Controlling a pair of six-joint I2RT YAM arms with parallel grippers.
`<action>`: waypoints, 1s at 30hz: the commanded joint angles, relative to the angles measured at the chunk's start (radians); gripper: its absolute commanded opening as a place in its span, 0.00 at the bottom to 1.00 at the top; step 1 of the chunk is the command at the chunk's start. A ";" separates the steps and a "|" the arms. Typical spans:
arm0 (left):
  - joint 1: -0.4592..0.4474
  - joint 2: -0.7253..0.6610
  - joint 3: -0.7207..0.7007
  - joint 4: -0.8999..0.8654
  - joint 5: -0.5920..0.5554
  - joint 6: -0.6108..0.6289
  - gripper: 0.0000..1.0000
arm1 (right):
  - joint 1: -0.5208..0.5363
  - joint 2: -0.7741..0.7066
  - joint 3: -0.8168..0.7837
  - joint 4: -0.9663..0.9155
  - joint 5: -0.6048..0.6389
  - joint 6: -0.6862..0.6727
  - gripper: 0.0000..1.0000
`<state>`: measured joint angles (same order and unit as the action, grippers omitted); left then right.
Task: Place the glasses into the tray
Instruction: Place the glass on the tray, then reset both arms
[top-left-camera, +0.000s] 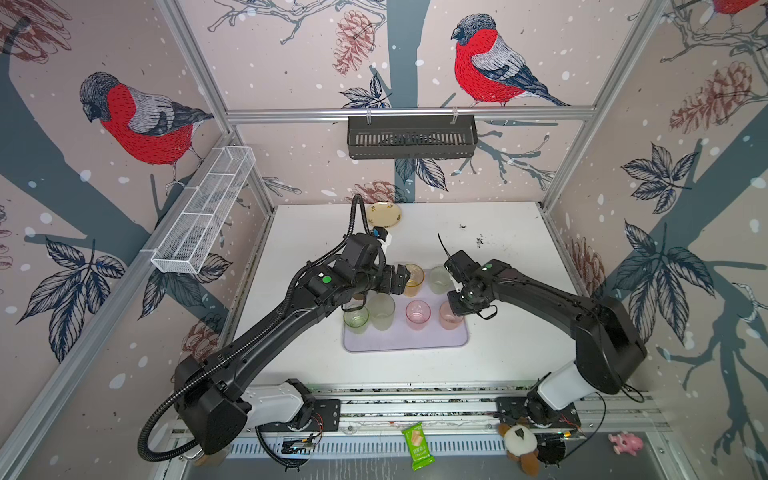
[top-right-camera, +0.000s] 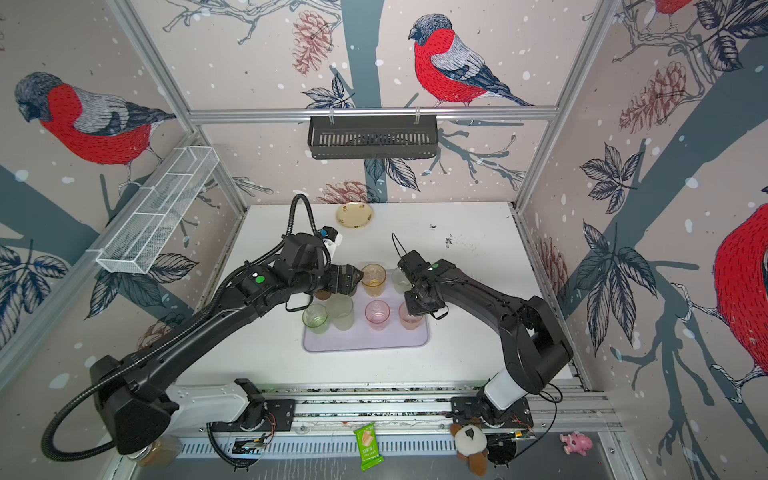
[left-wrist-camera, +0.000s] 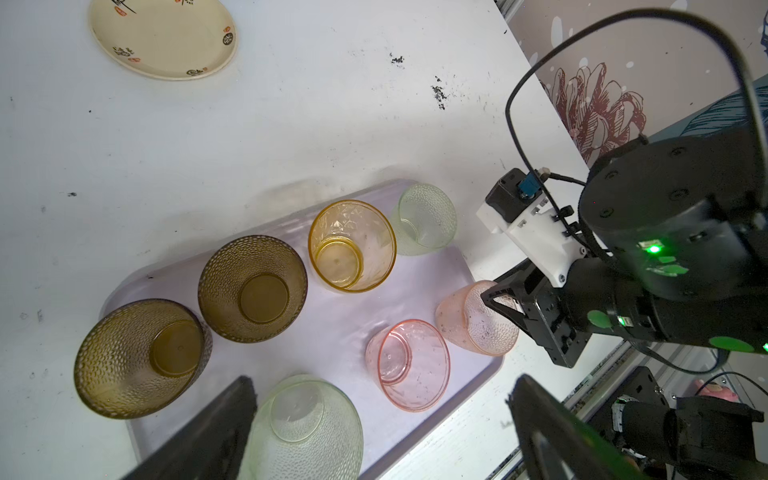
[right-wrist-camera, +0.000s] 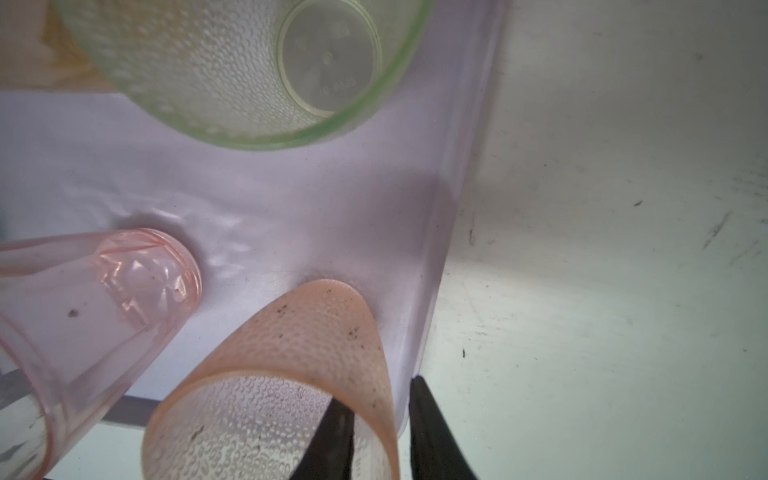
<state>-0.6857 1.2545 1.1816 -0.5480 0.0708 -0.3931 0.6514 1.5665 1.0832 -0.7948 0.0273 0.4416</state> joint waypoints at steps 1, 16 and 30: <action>0.002 0.003 0.014 -0.006 0.001 0.004 0.96 | 0.001 -0.011 0.008 0.009 0.012 0.010 0.30; 0.002 0.031 0.043 0.000 0.006 0.014 0.96 | -0.001 -0.082 0.093 0.046 0.033 0.009 0.62; 0.074 0.036 0.068 0.029 0.052 -0.027 0.96 | -0.103 -0.307 0.050 0.196 0.113 0.041 0.99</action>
<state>-0.6319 1.2968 1.2407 -0.5499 0.1043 -0.3969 0.5694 1.3003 1.1515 -0.6643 0.1036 0.4648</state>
